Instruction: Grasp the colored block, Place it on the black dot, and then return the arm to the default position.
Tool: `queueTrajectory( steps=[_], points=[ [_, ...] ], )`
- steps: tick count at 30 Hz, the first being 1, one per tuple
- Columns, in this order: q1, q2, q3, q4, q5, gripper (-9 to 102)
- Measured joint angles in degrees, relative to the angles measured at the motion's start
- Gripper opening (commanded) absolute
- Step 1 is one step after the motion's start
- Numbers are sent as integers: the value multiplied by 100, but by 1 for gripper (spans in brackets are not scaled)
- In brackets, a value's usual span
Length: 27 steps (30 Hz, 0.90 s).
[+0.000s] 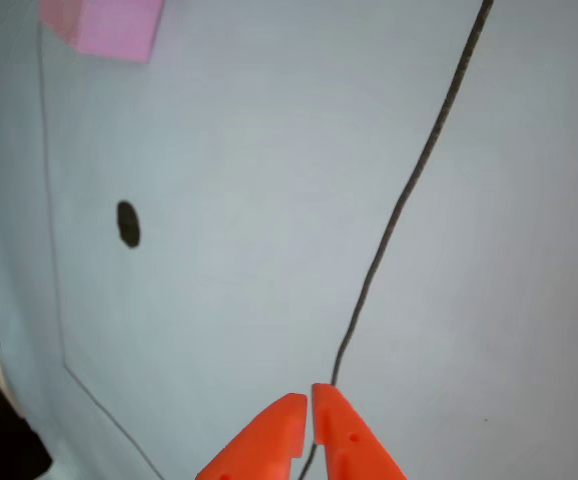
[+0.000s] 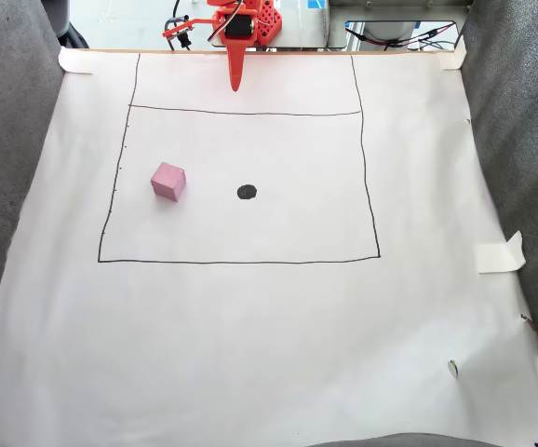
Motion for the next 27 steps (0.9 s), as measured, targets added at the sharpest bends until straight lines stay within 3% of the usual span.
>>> queueTrajectory(
  steps=[27],
  points=[
    [35, 0, 0, 0, 88, 0]
  ],
)
